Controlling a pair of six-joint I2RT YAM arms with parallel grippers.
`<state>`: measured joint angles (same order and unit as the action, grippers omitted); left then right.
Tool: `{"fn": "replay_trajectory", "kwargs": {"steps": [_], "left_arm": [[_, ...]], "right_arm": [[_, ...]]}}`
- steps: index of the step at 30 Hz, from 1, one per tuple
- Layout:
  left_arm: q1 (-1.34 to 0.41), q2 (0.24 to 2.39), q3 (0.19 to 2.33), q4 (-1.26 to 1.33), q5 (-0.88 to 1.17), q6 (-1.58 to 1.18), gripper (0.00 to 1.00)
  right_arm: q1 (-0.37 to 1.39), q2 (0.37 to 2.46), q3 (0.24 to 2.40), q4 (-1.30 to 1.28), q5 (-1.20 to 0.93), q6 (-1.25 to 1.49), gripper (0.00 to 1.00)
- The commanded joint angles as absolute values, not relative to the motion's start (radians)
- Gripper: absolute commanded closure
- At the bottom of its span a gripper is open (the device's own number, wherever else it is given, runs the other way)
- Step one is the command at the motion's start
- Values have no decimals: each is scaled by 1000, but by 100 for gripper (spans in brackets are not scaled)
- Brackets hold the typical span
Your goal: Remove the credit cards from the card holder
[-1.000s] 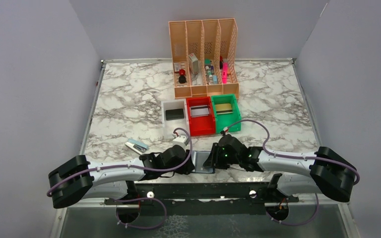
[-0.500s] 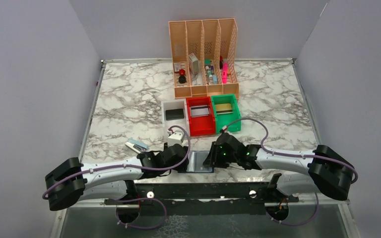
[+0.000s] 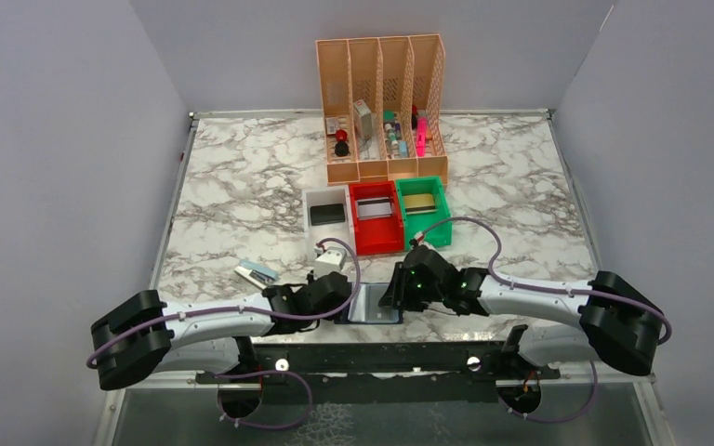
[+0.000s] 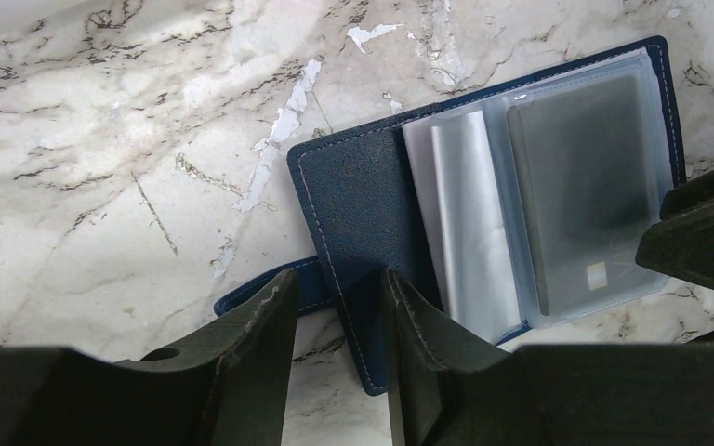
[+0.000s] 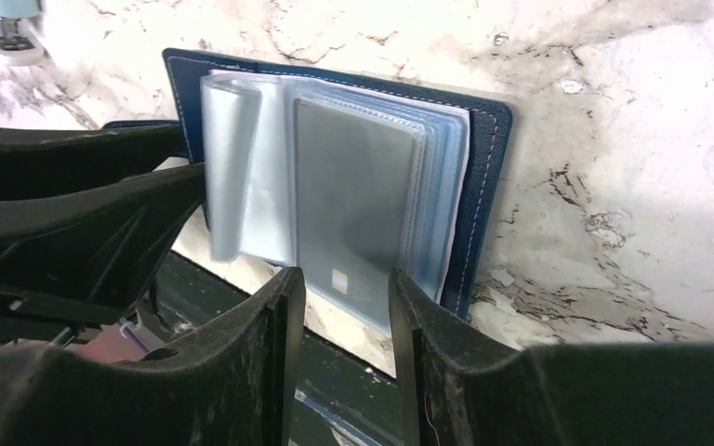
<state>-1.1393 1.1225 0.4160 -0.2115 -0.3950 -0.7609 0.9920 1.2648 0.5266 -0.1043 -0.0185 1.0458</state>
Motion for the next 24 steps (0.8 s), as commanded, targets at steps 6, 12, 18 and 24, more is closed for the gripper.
{"fn": "replay_trajectory", "kwargs": {"steps": [6,12,18,24], "left_arm": [[-1143,1112,380,-188,-374,-776,62],[-1144,1121,383,-171,-354,-773,66],[-1143,1122,383,-162,-337,-765,69],[-1145,1113,380,-156,-323,-769,72]], "right_arm": [[995,1319,532,-113,-8,1051,57],[995,1307,527,-88,-29,1041,57],[1001,1310,558,-84,-52,1017,57],[1012,1292,587,-109,-48,1003,58]]}}
